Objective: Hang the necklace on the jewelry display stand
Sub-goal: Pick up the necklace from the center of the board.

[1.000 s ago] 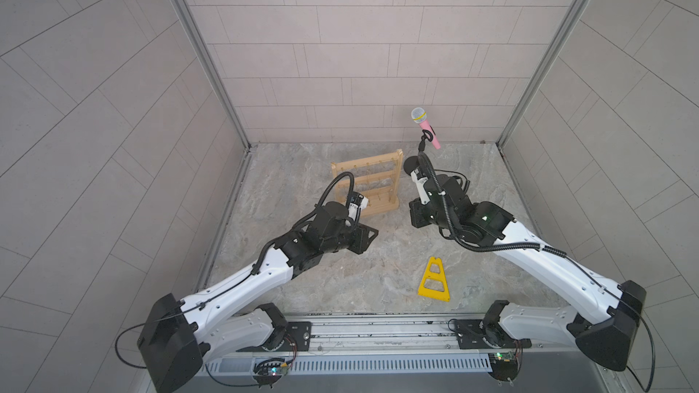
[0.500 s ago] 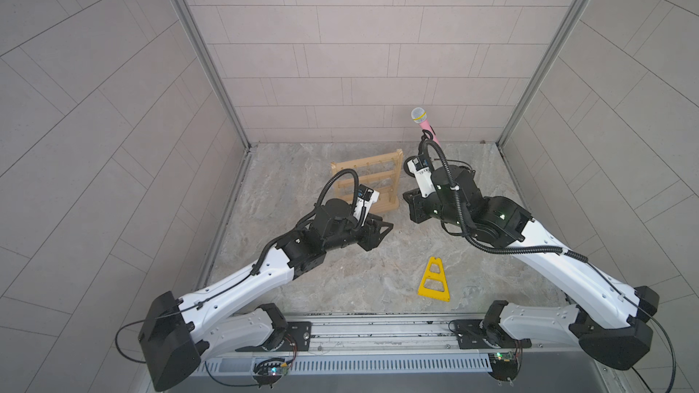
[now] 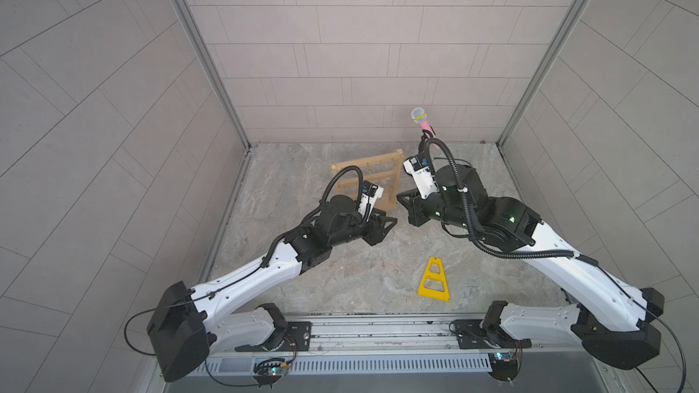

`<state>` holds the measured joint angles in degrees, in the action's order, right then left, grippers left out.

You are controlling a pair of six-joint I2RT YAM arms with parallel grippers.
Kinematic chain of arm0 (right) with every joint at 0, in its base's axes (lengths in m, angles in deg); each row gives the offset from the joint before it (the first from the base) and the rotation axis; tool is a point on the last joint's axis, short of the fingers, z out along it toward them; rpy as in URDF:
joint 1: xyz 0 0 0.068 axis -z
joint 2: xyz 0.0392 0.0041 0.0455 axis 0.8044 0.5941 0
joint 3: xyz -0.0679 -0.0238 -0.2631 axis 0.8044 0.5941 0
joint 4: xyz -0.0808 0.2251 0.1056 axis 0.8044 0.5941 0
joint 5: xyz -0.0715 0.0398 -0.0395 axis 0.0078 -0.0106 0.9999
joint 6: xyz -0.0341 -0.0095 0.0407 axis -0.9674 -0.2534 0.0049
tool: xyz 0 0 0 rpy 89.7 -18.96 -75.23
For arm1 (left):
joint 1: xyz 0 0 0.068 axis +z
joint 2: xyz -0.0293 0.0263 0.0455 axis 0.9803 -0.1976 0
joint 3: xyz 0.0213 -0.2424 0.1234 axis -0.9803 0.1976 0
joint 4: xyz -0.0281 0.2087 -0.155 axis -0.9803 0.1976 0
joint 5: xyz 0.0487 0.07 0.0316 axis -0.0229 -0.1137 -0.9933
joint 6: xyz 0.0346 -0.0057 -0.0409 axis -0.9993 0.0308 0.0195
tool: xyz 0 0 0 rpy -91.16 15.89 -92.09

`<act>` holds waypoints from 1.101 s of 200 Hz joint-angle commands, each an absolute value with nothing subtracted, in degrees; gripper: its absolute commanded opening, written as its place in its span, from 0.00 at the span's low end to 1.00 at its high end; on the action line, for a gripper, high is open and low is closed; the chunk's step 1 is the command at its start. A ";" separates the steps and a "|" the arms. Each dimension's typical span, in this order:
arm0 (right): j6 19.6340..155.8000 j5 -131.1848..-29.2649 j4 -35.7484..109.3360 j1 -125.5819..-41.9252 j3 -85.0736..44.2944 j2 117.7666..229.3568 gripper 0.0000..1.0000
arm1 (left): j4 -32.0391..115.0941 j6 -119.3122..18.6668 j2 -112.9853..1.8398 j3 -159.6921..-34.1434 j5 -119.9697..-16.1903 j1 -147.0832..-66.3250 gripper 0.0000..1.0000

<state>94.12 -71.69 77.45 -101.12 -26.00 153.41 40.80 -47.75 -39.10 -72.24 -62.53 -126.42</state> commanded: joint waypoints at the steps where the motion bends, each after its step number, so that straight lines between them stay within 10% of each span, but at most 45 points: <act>1: 94.24 -72.55 77.56 -101.62 -27.44 152.54 0.06 | 38.01 -49.56 -39.76 -74.44 -61.92 -126.42 0.51; 220: 94.94 -73.96 75.46 -102.51 -27.48 153.07 0.06 | 36.13 -49.70 -39.88 -72.86 -59.56 -126.44 0.22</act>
<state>94.54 -73.99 76.05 -102.26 -26.42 153.43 37.96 -48.54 -40.24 -72.57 -60.12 -126.40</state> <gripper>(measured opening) 0.063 0.226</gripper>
